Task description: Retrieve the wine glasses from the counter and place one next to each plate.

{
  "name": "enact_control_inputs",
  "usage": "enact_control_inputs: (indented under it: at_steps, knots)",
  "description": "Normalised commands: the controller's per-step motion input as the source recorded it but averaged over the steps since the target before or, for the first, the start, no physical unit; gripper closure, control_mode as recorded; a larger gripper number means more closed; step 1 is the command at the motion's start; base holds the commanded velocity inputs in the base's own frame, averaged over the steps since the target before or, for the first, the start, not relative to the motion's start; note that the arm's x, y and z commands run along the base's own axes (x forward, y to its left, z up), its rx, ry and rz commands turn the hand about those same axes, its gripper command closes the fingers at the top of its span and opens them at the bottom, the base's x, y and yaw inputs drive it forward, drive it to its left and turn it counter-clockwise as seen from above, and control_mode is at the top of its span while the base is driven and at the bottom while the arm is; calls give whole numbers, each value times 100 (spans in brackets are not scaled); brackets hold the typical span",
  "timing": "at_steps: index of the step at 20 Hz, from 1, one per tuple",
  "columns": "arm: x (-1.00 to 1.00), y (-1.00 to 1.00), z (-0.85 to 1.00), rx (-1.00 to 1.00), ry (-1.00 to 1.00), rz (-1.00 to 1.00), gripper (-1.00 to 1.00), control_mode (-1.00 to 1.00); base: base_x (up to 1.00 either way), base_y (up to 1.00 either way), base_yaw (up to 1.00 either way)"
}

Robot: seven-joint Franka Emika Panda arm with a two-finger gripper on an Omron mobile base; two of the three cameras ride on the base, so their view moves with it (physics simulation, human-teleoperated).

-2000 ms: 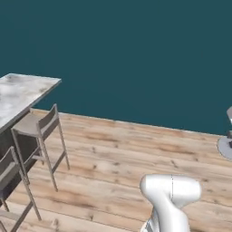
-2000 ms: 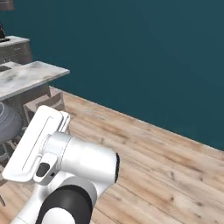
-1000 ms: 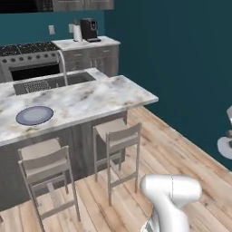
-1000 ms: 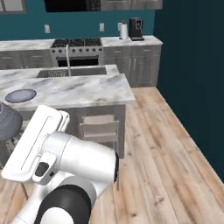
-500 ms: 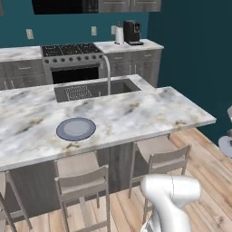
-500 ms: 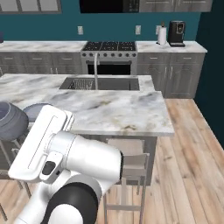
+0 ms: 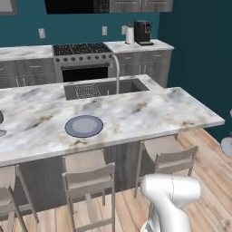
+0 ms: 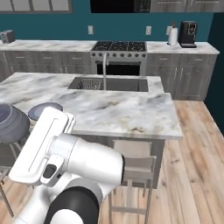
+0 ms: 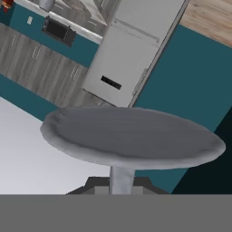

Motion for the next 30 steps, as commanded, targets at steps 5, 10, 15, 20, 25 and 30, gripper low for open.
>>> enact_control_inputs:
  at_steps: [5, 10, 15, 20, 25, 30]
  knots:
    - [0, 0, 0, 0, 0, 0, 100, 100, -16, 96, 0]
    - [0, 0, 0, 0, 0, 0, 100, 100, 6, 44, 8]
    - [0, 0, 0, 0, 0, 0, 100, 100, 100, -20, 26]
    - [0, 0, 0, 0, 0, 0, 100, 100, 77, -63, 38]
    - [0, 0, 0, 0, 0, 0, 100, 100, 41, -72, 30]
    - [0, 0, 0, 0, 0, 0, 100, 100, 22, -72, -19]
